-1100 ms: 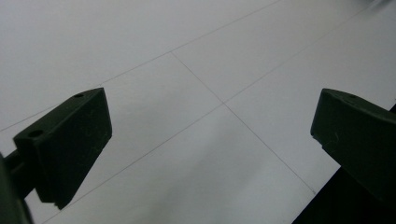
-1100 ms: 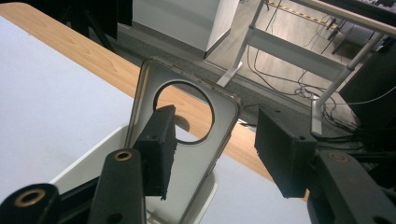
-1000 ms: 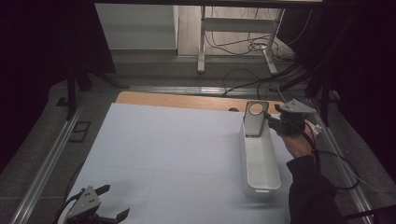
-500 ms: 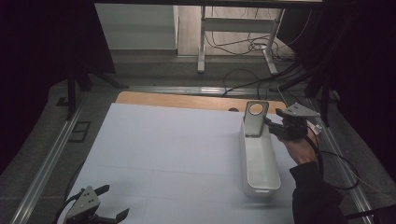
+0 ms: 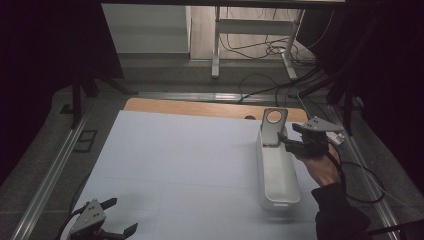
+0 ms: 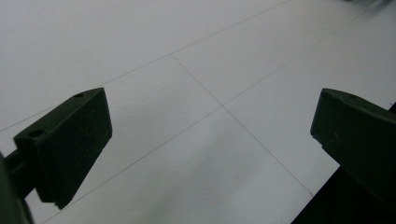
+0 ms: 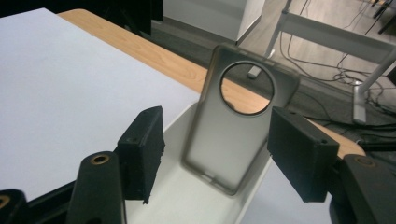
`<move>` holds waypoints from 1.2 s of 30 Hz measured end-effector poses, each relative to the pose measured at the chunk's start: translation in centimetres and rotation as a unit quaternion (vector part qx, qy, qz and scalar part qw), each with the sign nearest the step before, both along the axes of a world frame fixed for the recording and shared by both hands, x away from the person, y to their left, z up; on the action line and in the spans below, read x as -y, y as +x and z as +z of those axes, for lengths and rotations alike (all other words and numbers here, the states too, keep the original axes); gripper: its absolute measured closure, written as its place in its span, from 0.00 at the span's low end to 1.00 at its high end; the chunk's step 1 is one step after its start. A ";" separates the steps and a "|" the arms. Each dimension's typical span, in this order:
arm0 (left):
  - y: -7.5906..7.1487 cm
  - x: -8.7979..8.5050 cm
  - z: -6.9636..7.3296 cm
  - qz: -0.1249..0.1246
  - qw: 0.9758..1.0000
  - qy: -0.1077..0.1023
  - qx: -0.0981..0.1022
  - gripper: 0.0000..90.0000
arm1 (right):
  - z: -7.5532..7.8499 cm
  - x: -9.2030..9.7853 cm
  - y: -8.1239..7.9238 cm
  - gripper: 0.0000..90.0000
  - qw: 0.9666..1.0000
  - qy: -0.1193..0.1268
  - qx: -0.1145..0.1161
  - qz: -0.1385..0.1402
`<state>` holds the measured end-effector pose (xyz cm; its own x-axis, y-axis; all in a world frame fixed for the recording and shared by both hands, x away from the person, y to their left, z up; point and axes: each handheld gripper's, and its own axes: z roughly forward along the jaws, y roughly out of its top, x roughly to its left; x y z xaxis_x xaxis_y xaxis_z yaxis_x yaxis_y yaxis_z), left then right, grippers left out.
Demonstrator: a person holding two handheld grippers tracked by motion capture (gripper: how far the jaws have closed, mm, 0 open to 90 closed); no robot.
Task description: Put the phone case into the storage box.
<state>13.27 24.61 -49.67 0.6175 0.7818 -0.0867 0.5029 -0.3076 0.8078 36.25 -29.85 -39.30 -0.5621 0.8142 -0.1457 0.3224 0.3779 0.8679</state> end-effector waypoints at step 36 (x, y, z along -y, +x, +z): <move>0.0 -0.1 0.0 0.003 1.000 0.006 0.004 0.00 | -0.4 -0.6 -5.2 0.22 0.997 0.040 -0.063 0.010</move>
<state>13.24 24.76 -49.64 0.6139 0.7860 -0.0729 0.4986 -0.3144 0.8078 31.10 -29.24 -39.69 -0.5879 0.8089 -0.0091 0.4233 0.3172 0.8486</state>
